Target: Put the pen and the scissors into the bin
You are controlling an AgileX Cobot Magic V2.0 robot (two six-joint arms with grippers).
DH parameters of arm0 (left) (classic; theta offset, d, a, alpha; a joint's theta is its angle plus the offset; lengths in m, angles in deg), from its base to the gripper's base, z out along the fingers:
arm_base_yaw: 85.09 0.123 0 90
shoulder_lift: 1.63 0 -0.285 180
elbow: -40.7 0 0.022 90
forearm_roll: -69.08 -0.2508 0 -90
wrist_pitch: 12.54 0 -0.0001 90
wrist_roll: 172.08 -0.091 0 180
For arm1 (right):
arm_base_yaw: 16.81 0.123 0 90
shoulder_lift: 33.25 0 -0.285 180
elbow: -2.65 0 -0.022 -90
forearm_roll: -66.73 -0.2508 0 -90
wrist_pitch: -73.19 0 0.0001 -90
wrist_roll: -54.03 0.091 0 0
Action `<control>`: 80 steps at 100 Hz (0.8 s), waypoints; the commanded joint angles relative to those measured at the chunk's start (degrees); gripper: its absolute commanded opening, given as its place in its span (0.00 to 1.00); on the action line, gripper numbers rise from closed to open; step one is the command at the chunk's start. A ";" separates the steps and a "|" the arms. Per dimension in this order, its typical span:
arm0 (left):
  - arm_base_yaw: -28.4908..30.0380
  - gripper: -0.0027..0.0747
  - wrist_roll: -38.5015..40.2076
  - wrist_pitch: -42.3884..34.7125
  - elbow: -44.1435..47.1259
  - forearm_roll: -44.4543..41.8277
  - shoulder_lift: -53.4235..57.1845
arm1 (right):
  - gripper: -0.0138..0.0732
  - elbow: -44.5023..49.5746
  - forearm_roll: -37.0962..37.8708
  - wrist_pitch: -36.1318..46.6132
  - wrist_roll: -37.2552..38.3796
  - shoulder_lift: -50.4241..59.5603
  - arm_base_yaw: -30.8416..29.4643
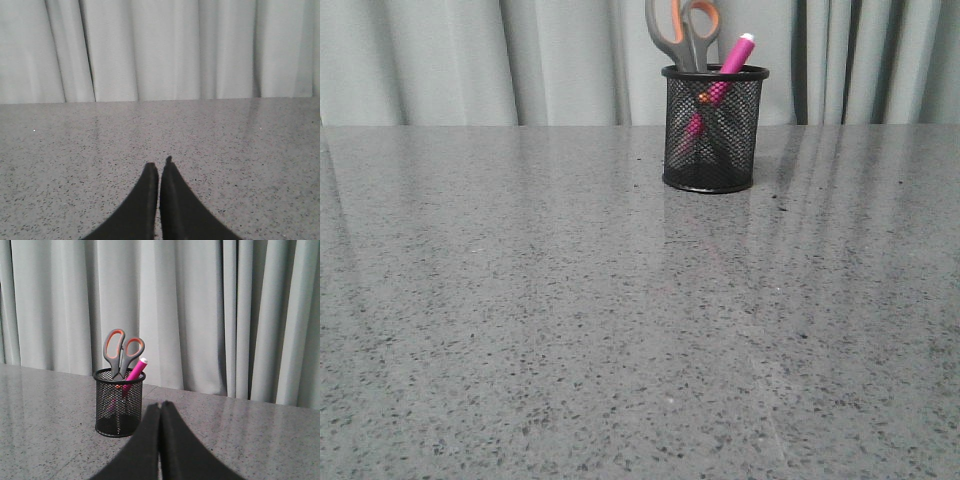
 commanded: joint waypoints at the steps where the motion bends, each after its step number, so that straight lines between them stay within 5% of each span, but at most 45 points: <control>1: 0.19 0.01 0.66 -4.13 2.57 0.15 1.86 | 0.08 -1.59 0.39 2.00 -0.33 0.79 -0.37; 46: 0.19 0.01 0.66 -4.13 2.57 0.15 1.86 | 0.08 -1.59 1.58 3.82 0.00 0.54 -0.37; 53: 0.19 0.01 0.66 -4.13 2.57 0.15 1.86 | 0.08 -1.59 9.80 4.49 7.39 0.54 -0.71; 65: 0.19 0.01 0.66 -4.13 2.57 0.15 1.86 | 0.08 -1.03 34.34 4.24 30.38 0.54 -4.65; 80: 0.19 0.01 0.66 -4.13 2.57 0.18 1.86 | 0.08 0.31 42.88 -2.21 44.71 0.54 -14.83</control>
